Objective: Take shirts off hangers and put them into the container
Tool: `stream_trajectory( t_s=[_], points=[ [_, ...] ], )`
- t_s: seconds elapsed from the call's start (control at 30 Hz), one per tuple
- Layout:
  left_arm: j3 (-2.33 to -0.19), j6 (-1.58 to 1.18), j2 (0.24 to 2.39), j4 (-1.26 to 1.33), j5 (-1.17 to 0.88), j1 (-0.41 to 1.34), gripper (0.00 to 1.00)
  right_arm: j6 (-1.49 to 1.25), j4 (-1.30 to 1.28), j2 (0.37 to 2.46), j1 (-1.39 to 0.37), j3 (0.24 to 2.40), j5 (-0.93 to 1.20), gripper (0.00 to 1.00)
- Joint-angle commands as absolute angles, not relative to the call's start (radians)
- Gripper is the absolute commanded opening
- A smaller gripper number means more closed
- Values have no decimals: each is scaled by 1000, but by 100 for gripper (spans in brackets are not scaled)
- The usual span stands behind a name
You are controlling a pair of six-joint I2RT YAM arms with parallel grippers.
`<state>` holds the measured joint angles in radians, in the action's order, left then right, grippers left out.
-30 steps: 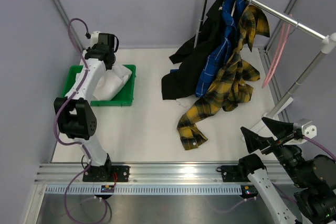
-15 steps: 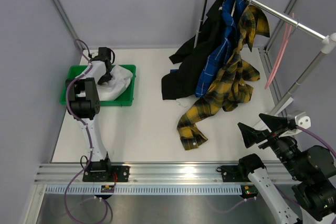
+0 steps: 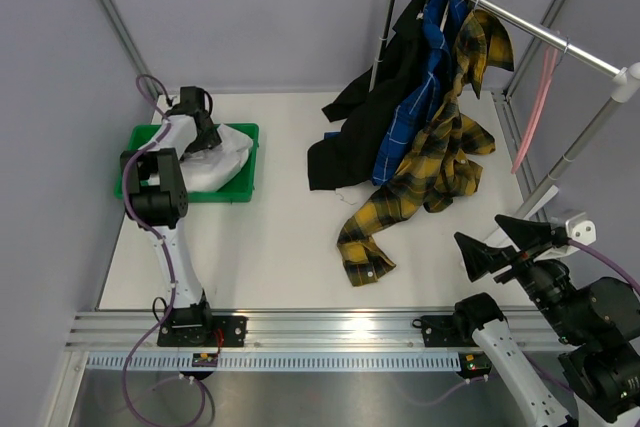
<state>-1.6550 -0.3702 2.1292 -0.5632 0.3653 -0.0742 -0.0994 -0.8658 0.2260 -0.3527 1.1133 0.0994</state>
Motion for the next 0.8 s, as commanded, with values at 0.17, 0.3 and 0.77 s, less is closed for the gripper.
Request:
stream_trajectory(
  t_s=[0.17, 0.3, 0.77],
  points=[
    [-1692, -405, 1916, -552, 275, -81, 97, -91, -870, 229, -364, 1138, 135, 99],
    [-1680, -451, 1769, -610, 247, -78, 99, -95, -865, 216, -364, 1138, 140, 100],
    [-1109, -632, 1344, -548, 178, -78, 93, -104, -835, 192, -364, 1101, 164, 99]
  ],
)
